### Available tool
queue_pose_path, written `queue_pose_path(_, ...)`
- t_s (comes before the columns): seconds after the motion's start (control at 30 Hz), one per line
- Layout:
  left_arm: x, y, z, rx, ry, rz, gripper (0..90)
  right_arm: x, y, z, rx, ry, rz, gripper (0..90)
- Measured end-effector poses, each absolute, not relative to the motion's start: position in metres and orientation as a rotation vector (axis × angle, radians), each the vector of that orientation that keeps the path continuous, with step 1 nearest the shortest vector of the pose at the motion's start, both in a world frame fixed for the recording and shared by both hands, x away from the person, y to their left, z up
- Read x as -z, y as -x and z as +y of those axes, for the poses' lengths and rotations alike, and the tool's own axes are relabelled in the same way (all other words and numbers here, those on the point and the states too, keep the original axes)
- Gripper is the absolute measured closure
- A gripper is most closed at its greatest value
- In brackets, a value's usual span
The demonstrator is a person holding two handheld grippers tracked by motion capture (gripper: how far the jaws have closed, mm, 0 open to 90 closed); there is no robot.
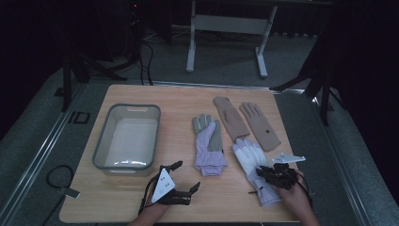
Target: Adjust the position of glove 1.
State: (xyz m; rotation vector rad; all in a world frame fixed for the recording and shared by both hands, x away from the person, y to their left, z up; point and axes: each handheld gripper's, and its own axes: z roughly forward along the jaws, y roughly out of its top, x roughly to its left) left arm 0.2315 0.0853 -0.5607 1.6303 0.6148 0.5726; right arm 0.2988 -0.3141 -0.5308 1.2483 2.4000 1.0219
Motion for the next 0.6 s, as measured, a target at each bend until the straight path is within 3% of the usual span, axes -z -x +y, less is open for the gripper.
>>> queue_pose_path(0.1,0.561,-0.232,0.085,-0.573,-1.630,0.615,6.7,0.528,-0.297,-0.313,-1.013,-1.248,2.384,77.3)
queue_pose_path(0.3,0.561,-0.232,0.085,-0.574,-1.630,0.615,6.7,0.485,-0.286,-0.303,-1.050,-1.319,2.202,79.2)
queue_pose_path(0.6,0.561,-0.231,0.085,-0.584,-1.628,0.617,6.6,0.434,-0.301,-0.267,-1.120,-1.347,2.120,79.0)
